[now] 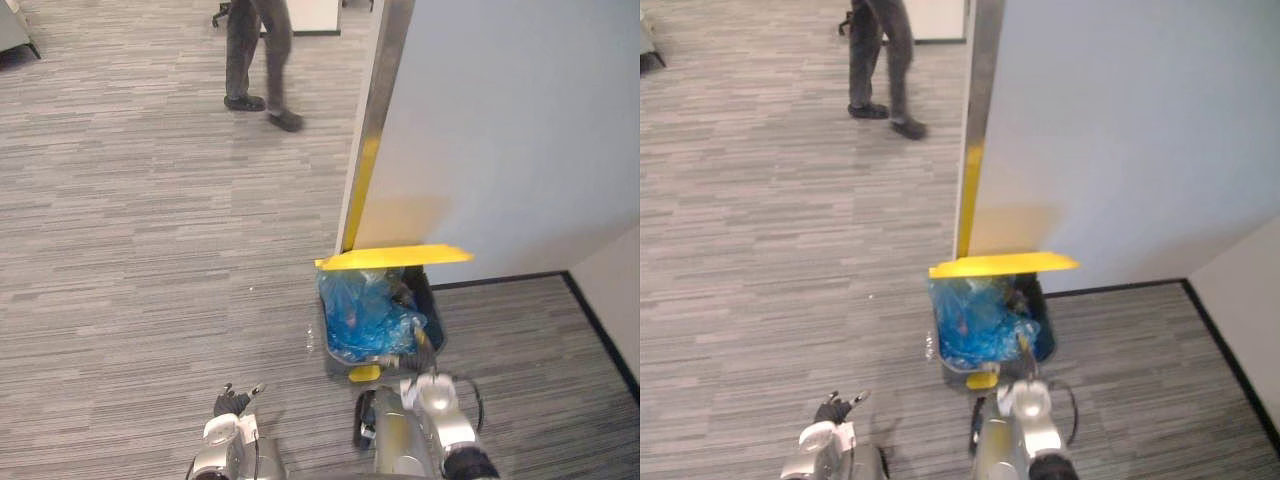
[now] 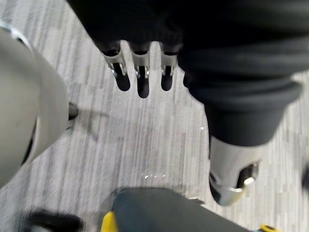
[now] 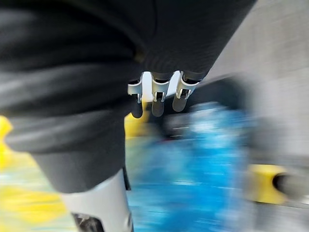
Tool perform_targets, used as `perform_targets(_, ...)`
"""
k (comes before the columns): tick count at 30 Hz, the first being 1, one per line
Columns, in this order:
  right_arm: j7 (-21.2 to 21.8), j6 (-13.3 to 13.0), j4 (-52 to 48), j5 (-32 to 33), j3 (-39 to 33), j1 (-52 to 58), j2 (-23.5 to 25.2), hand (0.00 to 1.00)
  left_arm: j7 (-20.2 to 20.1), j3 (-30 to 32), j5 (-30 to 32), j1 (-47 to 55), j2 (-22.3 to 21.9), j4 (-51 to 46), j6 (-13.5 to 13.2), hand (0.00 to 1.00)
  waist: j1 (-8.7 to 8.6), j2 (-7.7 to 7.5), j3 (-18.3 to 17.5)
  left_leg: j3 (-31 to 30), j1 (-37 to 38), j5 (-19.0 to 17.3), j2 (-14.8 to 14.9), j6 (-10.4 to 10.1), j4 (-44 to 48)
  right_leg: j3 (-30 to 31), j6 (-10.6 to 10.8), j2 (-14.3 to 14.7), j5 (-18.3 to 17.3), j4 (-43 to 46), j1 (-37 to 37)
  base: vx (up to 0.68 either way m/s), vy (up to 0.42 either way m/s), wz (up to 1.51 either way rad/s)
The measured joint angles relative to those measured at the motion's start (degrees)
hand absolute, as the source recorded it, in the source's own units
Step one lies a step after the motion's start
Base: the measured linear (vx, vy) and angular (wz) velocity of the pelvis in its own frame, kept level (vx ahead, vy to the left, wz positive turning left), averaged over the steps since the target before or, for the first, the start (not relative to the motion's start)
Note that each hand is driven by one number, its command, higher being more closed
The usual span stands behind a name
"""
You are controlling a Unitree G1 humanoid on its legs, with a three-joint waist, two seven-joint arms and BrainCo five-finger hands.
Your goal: Gather rubbish on tea table into small bin, then transfer packed bag to large trash can.
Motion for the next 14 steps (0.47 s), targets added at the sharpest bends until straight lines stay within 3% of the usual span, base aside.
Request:
perform_targets(1,0.0,0.0,1.8,0.0,-1.0,0.1,0.2,0.00,0.0,0.6,0.0,-0.1,-0.1,0.3,0.0,0.00,-0.01,-0.25,-0.3,-0.1,-0.1,0.2,-0.1,-0.1,-0.2,-0.2,0.3,0.1,-1.1,-1.5,0.7,-0.01,-0.178,-0.07)
perform_targets(2,0.2,0.0,5.3,0.8,-4.6,0.7,0.1,0.00,0.0,2.6,0.5,-1.2,-1.1,1.9,0.2,0.00,0.08,0.80,-1.0,-0.3,-0.6,0.8,0.8,-0.2,-1.4,-1.4,0.4,2.5,-1.2,-5.8,2.1,-0.05,-0.125,-0.36)
perform_targets(3,-0.1,-0.1,6.1,0.0,-6.5,0.8,0.1,0.00,0.0,4.2,0.7,-1.5,-2.5,3.5,0.2,0.00,0.43,2.93,-2.4,-0.2,-0.6,1.9,1.7,1.6,-4.1,-1.4,0.4,5.5,-1.8,-13.0,4.3,-0.06,-0.127,-0.61)
perform_targets(4,-0.5,0.1,7.3,0.1,-8.0,0.7,-0.5,0.00,0.0,5.3,1.1,-1.5,-4.1,4.3,0.3,0.00,0.87,3.43,-3.7,0.7,-0.9,4.0,2.2,3.5,-6.7,-2.1,-1.5,6.1,-5.4,-19.4,7.0,-0.05,-0.103,-0.53)
perform_targets(5,-0.5,0.1,7.4,0.1,-8.5,0.7,-0.4,0.00,0.0,5.7,1.1,-1.7,-4.1,4.3,0.3,0.00,0.85,2.74,-3.9,1.7,-0.9,4.5,1.5,2.6,-6.9,-2.5,-2.0,5.3,-6.8,-20.5,7.4,-0.02,-0.159,-0.47)
perform_targets(6,-0.6,0.5,9.8,0.3,-9.3,0.2,-0.5,0.00,-0.1,5.8,1.0,-2.9,-4.0,6.2,0.5,0.00,0.67,2.64,-3.4,3.0,0.4,5.7,0.8,0.5,-8.1,-2.2,-3.6,5.7,-8.6,-24.0,8.9,-0.07,-0.125,-0.41)
perform_targets(8,-0.8,0.7,10.0,1.3,-11.0,0.3,-0.6,0.00,0.0,7.0,1.0,-2.2,-4.1,6.7,0.8,0.00,0.59,3.88,-4.3,3.2,1.6,6.4,1.9,1.1,-9.6,-2.1,-4.4,7.6,-6.9,-27.8,10.8,-0.10,-0.052,-0.36)
perform_targets(10,-1.2,1.3,10.5,1.4,-12.0,1.2,-1.2,0.00,0.0,9.1,0.9,-1.3,-4.2,6.8,1.4,0.00,0.35,4.91,-5.7,3.0,3.3,7.2,2.5,2.5,-11.1,-2.2,-3.0,9.0,-5.8,-32.6,13.2,-0.11,0.003,-0.05)
perform_targets(14,-1.2,1.5,11.8,2.5,-13.0,1.1,-1.7,0.00,0.0,11.8,0.9,-0.8,-4.6,6.9,1.3,0.00,0.52,5.60,-6.4,3.1,3.3,7.2,1.8,2.8,-13.2,-2.5,-1.6,9.2,-3.3,-37.7,14.6,-0.05,0.081,-0.03)
